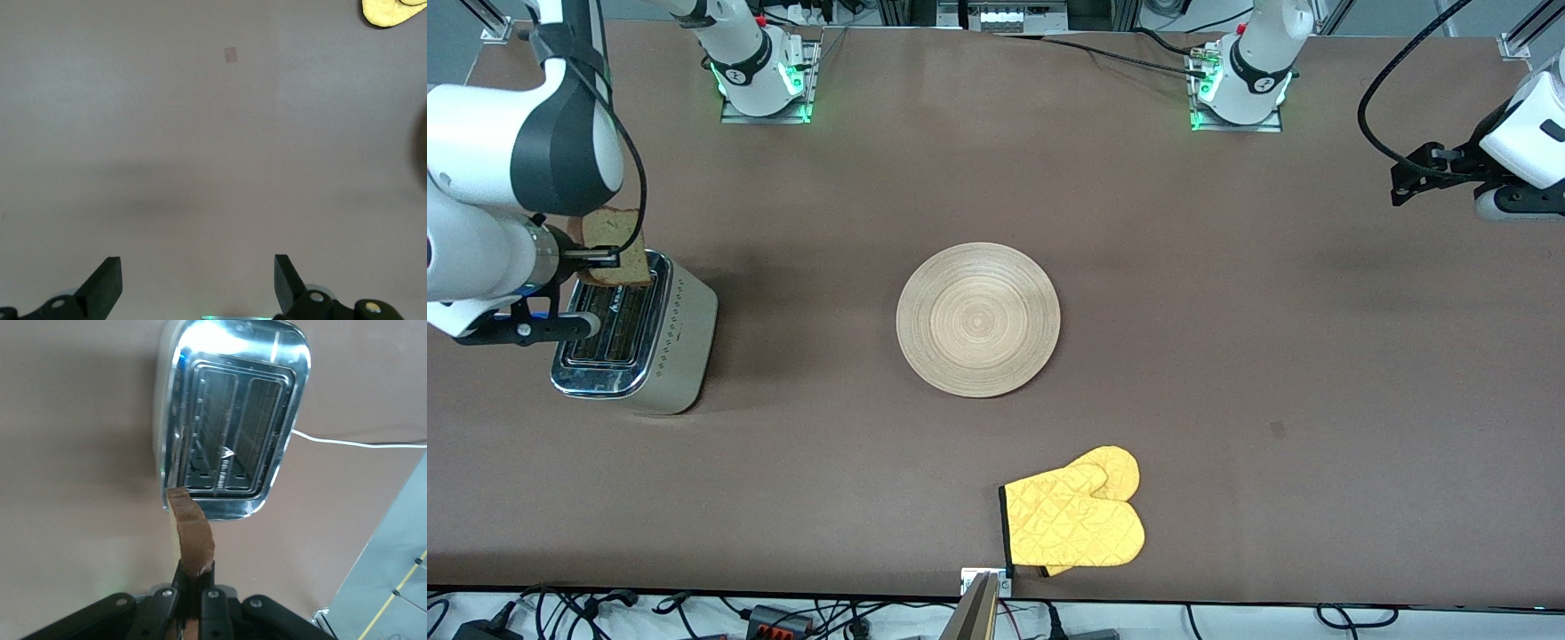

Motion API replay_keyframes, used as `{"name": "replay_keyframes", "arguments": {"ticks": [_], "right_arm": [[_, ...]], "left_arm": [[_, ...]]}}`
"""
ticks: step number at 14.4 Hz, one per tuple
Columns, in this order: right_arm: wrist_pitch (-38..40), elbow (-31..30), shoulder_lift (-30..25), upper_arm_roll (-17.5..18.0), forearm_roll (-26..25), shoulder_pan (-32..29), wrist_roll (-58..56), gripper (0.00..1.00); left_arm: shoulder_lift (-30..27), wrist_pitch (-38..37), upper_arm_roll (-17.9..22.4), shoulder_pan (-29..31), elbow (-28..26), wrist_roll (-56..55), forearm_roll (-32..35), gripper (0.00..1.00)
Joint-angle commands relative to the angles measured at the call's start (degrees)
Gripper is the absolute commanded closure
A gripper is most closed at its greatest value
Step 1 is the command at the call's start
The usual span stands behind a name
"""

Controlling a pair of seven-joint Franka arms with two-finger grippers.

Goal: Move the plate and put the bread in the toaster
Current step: 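Lift the bread with the right gripper and carry it over the toaster, then lower the bread into the toaster slot with the right gripper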

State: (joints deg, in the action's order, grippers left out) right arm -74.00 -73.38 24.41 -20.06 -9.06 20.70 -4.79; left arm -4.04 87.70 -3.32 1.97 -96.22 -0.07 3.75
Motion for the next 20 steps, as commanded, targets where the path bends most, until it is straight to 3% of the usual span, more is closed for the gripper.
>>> {"name": "replay_keyframes", "arguments": {"ticks": [1,8,15,20], "right_arm": [[-0.61,1.31,1.16,0.02,-1.57,-0.57,-1.11,1.0],[-8.18,2.19,4.07,-0.07,-2.54,-3.03,-1.02,1.0],[-11.08,2.19,7.58,0.02,3.51,-4.0,1.52,1.0],[-16.27,2.02,10.31,0.11,3.7,-4.0,2.06,1.0]], "left_arm": [[-0.18,-0.17,-0.02,-0.22,0.24,-0.81,-0.15,0.0],[-0.18,-0.17,-0.02,-0.3,0.24,-0.81,-0.15,0.0],[-0.18,-0.17,-0.02,-0.39,0.33,-0.81,-0.06,0.0],[-0.09,-0.17,-0.11,-0.57,0.41,-0.81,-0.06,0.0]]}}
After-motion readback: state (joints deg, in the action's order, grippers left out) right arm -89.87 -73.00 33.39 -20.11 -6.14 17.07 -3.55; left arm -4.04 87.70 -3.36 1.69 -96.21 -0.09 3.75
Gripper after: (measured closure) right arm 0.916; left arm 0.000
